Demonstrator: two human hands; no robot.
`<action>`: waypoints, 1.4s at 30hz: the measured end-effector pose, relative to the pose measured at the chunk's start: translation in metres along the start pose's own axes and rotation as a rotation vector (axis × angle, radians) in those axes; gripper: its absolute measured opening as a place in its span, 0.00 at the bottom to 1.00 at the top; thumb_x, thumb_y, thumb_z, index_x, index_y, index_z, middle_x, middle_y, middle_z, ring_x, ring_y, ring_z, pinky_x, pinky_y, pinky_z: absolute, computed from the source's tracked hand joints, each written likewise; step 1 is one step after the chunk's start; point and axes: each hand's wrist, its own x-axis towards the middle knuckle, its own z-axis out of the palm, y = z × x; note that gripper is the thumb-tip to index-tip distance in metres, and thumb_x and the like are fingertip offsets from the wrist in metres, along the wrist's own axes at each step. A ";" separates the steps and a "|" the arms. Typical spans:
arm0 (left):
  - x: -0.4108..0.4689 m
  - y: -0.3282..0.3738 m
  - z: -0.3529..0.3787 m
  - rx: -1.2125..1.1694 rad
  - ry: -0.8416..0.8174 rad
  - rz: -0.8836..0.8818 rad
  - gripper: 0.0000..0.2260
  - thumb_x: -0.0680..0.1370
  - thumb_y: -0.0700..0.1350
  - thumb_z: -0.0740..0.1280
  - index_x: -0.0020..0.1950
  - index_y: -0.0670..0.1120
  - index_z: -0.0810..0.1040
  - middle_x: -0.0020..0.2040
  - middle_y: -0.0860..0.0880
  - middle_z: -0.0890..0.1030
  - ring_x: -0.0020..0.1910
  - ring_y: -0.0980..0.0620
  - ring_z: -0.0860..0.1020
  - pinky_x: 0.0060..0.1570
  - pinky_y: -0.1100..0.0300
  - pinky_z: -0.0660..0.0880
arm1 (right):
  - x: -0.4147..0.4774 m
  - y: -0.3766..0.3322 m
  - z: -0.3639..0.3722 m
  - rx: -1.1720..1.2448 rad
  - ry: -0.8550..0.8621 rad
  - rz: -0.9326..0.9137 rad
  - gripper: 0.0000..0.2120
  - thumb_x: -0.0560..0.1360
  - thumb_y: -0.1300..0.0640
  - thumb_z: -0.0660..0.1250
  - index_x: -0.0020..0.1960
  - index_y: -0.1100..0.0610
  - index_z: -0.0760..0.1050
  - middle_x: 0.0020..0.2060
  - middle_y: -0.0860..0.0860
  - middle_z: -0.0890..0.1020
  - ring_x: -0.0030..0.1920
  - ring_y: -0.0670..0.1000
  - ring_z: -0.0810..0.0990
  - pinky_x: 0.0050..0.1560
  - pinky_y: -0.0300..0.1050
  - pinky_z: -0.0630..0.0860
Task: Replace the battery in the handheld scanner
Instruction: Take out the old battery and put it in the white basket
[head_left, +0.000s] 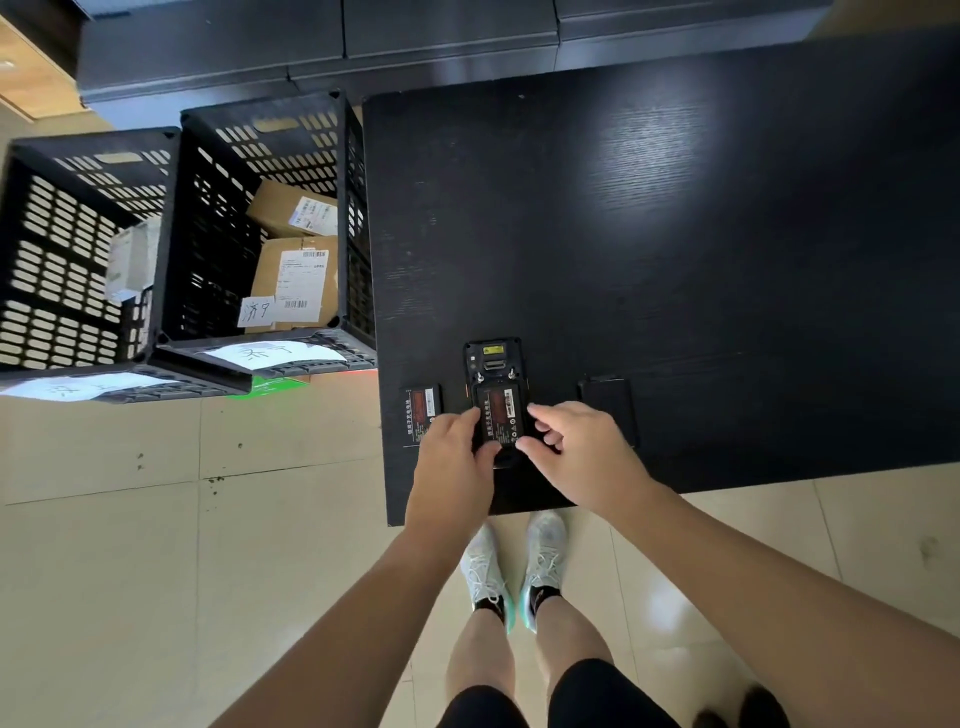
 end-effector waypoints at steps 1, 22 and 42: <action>0.000 -0.003 0.002 0.010 -0.030 0.022 0.18 0.78 0.41 0.68 0.68 0.41 0.74 0.59 0.44 0.76 0.57 0.46 0.75 0.58 0.59 0.69 | 0.001 0.001 0.002 -0.029 -0.030 -0.005 0.22 0.74 0.50 0.72 0.66 0.56 0.76 0.51 0.51 0.81 0.43 0.45 0.80 0.48 0.45 0.81; 0.003 -0.025 0.013 0.264 -0.026 0.272 0.17 0.79 0.36 0.65 0.67 0.35 0.71 0.55 0.39 0.76 0.51 0.42 0.77 0.50 0.52 0.77 | 0.009 0.004 -0.009 -0.546 -0.045 -0.500 0.20 0.74 0.52 0.73 0.56 0.68 0.79 0.35 0.57 0.81 0.35 0.57 0.81 0.29 0.47 0.79; -0.013 0.012 0.030 -0.274 0.167 -0.255 0.16 0.81 0.41 0.60 0.68 0.40 0.74 0.58 0.47 0.73 0.51 0.53 0.73 0.51 0.70 0.63 | -0.023 -0.030 0.035 0.226 0.177 0.245 0.17 0.79 0.60 0.65 0.68 0.60 0.74 0.54 0.54 0.75 0.47 0.49 0.77 0.52 0.35 0.71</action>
